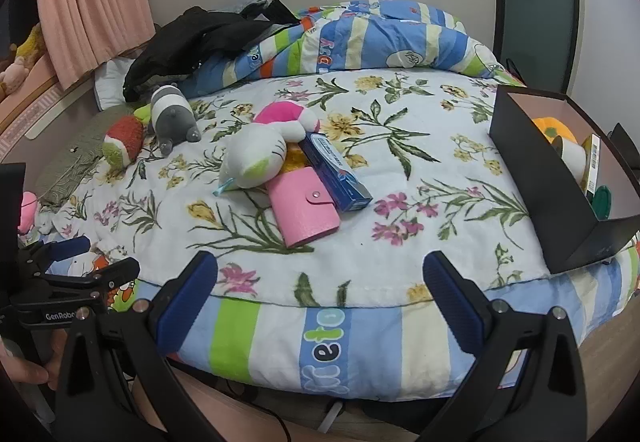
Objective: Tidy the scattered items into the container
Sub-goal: 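Reach the left gripper to the pink wallet and close on it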
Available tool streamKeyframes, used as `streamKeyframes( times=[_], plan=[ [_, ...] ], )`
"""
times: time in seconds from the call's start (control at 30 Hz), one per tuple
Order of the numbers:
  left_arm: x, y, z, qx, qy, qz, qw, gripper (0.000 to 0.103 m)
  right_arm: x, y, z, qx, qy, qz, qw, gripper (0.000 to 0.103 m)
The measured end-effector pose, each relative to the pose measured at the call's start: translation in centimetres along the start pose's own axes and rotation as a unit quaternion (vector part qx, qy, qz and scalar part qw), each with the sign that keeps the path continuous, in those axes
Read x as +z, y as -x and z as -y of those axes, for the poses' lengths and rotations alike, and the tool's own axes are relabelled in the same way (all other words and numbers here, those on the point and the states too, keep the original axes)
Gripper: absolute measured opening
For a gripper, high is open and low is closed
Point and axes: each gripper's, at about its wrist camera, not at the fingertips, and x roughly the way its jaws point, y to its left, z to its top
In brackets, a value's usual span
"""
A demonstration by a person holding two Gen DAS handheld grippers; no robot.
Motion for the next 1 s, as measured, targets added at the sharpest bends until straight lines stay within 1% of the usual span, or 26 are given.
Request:
streamKeyframes(
  times=[0.2, 0.3, 0.43, 0.53, 0.67, 0.8, 0.87, 0.93, 1.0],
  plan=[
    [0.1, 0.4, -0.1, -0.005, 0.000, 0.003, 1.0000, 0.103, -0.4, -0.8, -0.2, 0.008, 0.002, -0.013, 1.000, 0.103],
    [0.1, 0.5, -0.1, 0.000, 0.002, 0.005, 1.0000, 0.103, -0.6, -1.1, -0.1, 0.007, 0.002, -0.016, 1.000, 0.103],
    [0.3, 1.2, -0.4, 0.000, 0.007, 0.018, 0.9998, 0.103, -0.8, -1.2, -0.1, 0.010, 0.000, -0.017, 1.000, 0.103],
    [0.6, 1.5, -0.5, -0.004, 0.007, 0.027, 0.9996, 0.103, -0.7, -1.3, -0.1, 0.019, -0.003, -0.017, 1.000, 0.103],
    [0.8, 1.2, -1.1, -0.010, 0.016, 0.039, 0.9990, 0.103, -0.9, -1.6, -0.1, 0.031, -0.003, -0.021, 0.999, 0.103],
    [1.1, -0.2, -1.7, -0.035, 0.035, 0.022, 0.9985, 0.103, -1.5, -2.4, 0.2, 0.034, -0.006, -0.029, 0.999, 0.103],
    [1.3, -0.9, -1.8, -0.041, 0.041, 0.016, 0.9982, 0.103, -1.8, -2.8, 0.4, 0.038, -0.011, -0.031, 0.999, 0.103],
    [1.6, -1.5, -1.6, -0.042, 0.040, 0.015, 0.9982, 0.103, -1.9, -3.1, 0.6, 0.049, -0.015, -0.025, 0.998, 0.103],
    [1.9, -2.1, -1.2, -0.052, 0.035, 0.011, 0.9980, 0.103, -1.8, -3.3, 0.6, 0.060, -0.012, -0.015, 0.998, 0.103]
  ],
)
